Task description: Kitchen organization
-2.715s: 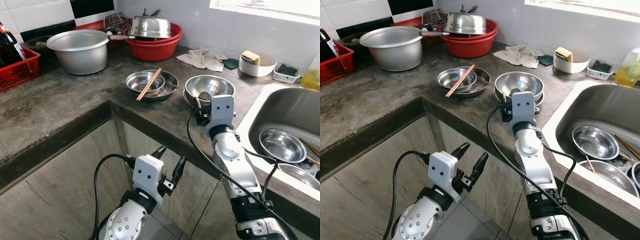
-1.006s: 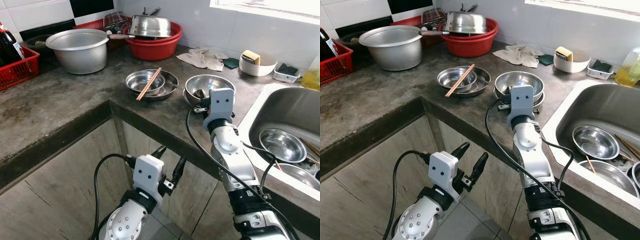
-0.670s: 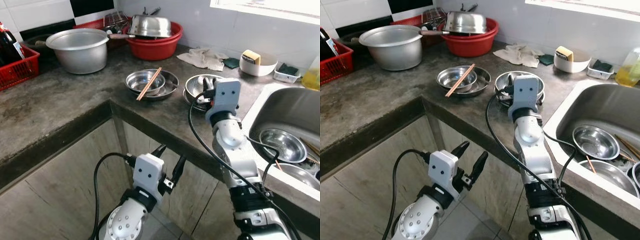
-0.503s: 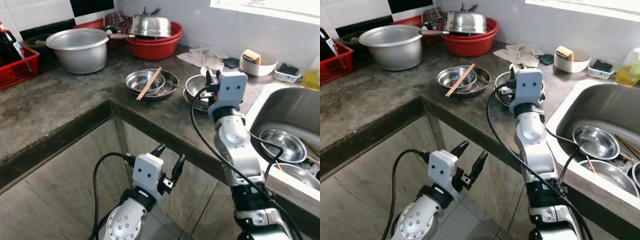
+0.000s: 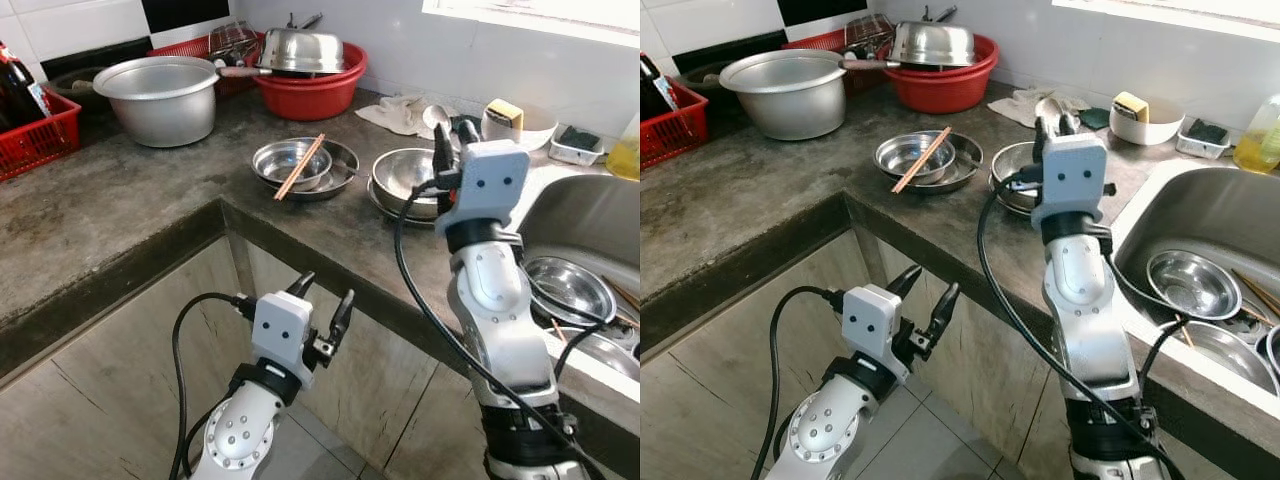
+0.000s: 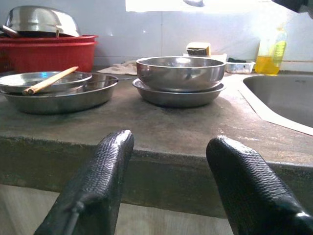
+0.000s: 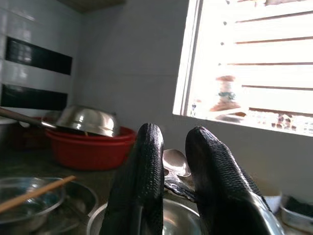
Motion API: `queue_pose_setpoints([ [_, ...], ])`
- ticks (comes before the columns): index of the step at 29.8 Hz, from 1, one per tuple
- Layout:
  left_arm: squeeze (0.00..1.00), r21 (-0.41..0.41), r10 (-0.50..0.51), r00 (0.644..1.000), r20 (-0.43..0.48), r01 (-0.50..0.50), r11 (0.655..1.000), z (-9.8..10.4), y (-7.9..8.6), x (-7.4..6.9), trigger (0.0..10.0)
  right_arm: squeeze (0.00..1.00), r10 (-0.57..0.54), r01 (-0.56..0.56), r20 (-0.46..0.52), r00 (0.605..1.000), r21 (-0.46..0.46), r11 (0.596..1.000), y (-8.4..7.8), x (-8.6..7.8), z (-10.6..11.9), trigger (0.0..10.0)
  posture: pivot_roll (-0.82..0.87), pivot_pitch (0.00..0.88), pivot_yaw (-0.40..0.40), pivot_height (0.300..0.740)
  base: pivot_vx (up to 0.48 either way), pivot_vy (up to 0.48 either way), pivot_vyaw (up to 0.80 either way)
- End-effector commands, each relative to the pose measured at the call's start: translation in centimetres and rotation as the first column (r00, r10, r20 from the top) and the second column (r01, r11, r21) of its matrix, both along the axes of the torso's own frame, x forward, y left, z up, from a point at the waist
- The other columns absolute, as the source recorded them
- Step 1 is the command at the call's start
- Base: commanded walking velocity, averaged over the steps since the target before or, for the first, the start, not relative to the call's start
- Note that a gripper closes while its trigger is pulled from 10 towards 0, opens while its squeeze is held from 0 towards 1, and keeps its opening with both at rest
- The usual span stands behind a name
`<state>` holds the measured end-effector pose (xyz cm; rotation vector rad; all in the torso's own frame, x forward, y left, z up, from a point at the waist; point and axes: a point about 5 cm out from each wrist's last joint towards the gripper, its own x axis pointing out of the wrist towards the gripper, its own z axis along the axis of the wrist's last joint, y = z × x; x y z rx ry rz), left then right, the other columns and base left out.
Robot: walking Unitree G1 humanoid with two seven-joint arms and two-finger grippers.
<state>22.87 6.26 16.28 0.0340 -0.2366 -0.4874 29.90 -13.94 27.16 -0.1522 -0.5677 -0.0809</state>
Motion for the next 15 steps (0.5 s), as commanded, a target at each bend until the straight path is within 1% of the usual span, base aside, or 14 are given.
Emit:
queue_pose_setpoints([
  [1, 0.00, 0.018, 0.000, 1.000, 0.006, 0.000, 1.000, 0.19, 0.01, 0.09, 10.0, 0.00, -0.031, 0.031, 0.020, 0.999, 0.012, 0.999, -0.67, -0.52, 0.52, 10.0, 0.09, 0.093, 0.012, 0.740, 0.000, 0.000, 0.00],
  [6, 0.00, 0.015, -0.004, 1.000, 0.005, 0.004, 1.000, 0.24, -0.02, 0.19, 10.0, 0.00, -0.042, 0.042, -0.003, 0.999, 0.033, 0.999, -0.85, -0.58, 0.32, 10.0, 0.10, 0.091, 0.013, 0.740, 0.000, 0.000, 0.00],
  [7, 0.00, 0.014, -0.004, 1.000, 0.004, 0.003, 1.000, 0.24, -0.01, 0.18, 10.0, 0.00, -0.045, 0.045, -0.003, 0.999, 0.036, 0.998, -0.87, -0.55, 0.31, 0.0, 0.10, 0.091, 0.013, 0.740, 0.000, 0.000, 0.00],
  [15, 0.00, 0.011, 0.012, 1.000, 0.004, -0.012, 1.000, 0.29, 0.18, 0.24, 10.0, 0.00, -0.047, 0.048, -0.022, 0.999, 0.048, 0.998, -0.80, -0.44, 0.05, 0.0, 0.10, 0.092, 0.010, 0.740, 0.000, 0.000, 0.00],
])
